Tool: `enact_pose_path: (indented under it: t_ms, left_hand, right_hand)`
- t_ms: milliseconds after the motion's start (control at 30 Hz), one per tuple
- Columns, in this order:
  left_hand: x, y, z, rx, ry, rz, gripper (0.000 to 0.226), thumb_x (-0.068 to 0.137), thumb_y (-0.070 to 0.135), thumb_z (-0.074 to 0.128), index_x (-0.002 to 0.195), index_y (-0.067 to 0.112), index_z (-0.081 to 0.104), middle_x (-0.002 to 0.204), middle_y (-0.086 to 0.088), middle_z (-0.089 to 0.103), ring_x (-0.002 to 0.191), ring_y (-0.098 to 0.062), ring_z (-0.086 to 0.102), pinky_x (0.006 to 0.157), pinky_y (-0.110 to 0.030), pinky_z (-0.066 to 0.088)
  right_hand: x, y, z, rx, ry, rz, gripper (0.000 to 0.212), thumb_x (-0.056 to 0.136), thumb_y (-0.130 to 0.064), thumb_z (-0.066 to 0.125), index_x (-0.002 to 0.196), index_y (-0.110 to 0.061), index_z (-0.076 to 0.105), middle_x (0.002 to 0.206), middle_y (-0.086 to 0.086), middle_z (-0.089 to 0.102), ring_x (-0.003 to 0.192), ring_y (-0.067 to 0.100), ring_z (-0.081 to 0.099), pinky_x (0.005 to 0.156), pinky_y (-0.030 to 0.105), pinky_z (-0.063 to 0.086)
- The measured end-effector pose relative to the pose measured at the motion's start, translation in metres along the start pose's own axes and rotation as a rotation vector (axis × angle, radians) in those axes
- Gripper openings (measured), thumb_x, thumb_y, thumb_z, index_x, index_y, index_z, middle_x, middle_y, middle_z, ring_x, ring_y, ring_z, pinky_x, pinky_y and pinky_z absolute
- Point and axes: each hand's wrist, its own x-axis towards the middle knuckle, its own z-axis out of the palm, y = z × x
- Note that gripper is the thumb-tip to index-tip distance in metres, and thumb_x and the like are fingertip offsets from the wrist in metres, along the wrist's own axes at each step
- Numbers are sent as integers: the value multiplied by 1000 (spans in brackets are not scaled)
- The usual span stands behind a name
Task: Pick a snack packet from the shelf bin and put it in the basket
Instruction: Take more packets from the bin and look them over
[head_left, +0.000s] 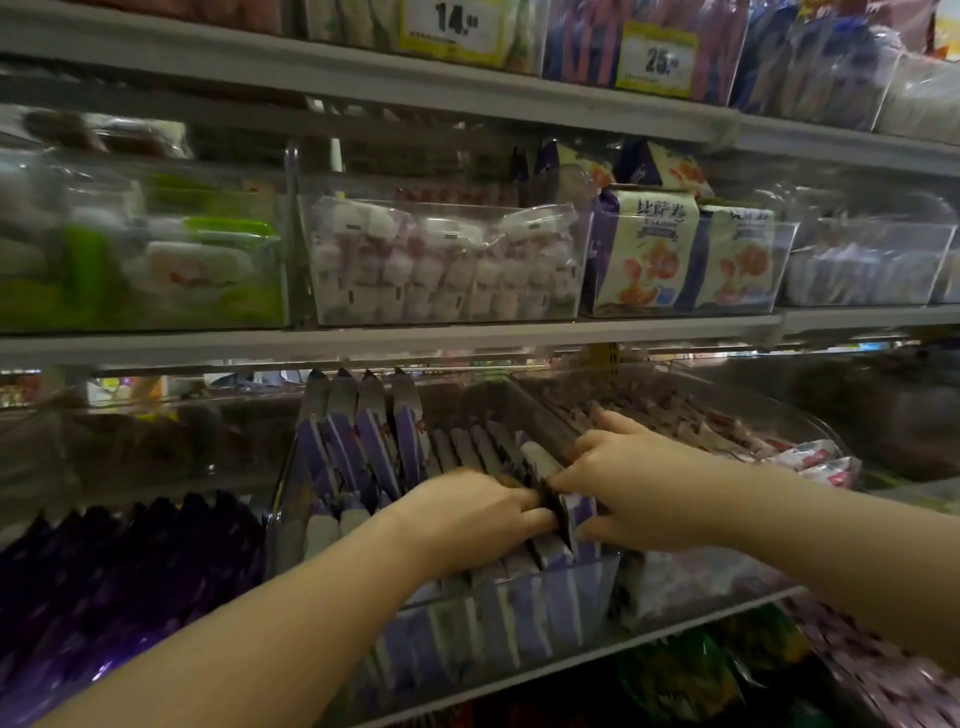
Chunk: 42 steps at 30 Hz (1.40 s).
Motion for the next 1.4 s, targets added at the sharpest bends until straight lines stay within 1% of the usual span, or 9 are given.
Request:
enact_pose_path:
  t_ms: [133,333,467,667,800,900,1133,1300,1400]
  left_hand:
    - [0,4,-2,71,-8,-28,32,100,12,39,131,13,47,116,-10,58,89,-34,61,56,-38,37]
    - [-6,12,-4,-17,-42,-143,39,98,8,42,136,17,45,127,-6,56,107,-29,60,75,-44,54]
    - [-19,13,-6,-76,-32,-228,43,93,7,50,134,21,46,131,-2,52,112,-26,57,81,-44,54]
    - [-55,-5,-15,-26,189,-524,35,98,25,45,132,33,49,133,8,55,118,-18,55,99,-36,42]
    - [-80,-29,-16,-144,266,-870,55,93,38,49,145,34,31,151,5,31,128,-24,46,98,-37,45]
    - [-79,-43,-15,-145,146,-1019,73,90,40,56,150,30,16,155,-6,19,138,-32,33,108,-40,36]
    - [-80,-73,-11,-474,-9,-1138,47,91,36,57,136,31,46,140,-3,50,124,-25,52,102,-39,46]
    - [-73,-80,-7,-489,77,-1157,35,95,31,54,130,27,55,131,-5,59,117,-25,58,86,-26,44]
    - [-63,-77,-9,-416,70,-1045,36,95,25,50,131,30,53,131,-5,59,117,-27,58,92,-32,46]
  right_hand:
    - [2,-11,4,-35,-50,34,38,99,-32,42,135,-23,49,129,2,59,128,20,45,119,48,-1]
    - [3,-22,8,-83,-111,29,26,100,-26,40,106,-15,62,105,4,65,108,24,55,116,51,4]
    - [0,-22,9,-120,-120,-10,25,101,-25,39,93,-15,61,97,2,65,105,24,56,114,57,-8]
    - [12,-22,1,-168,-76,-47,31,100,-25,38,72,-18,47,73,-5,50,98,24,60,113,56,-14]
    - [30,-22,-2,-19,199,38,23,98,-25,41,101,-17,63,101,0,68,105,22,60,118,41,15]
    - [52,-38,-1,418,286,108,42,93,-30,49,136,-25,46,128,6,59,116,27,56,100,41,45]
    - [126,-78,2,831,345,74,82,84,-35,67,148,-39,16,149,10,33,134,38,39,107,44,39]
    - [148,-83,5,866,406,175,75,80,-36,71,143,-38,30,149,4,34,129,35,48,104,43,44]
    - [147,-77,12,958,528,230,67,81,-27,71,139,-30,38,141,5,41,126,31,50,102,38,44]
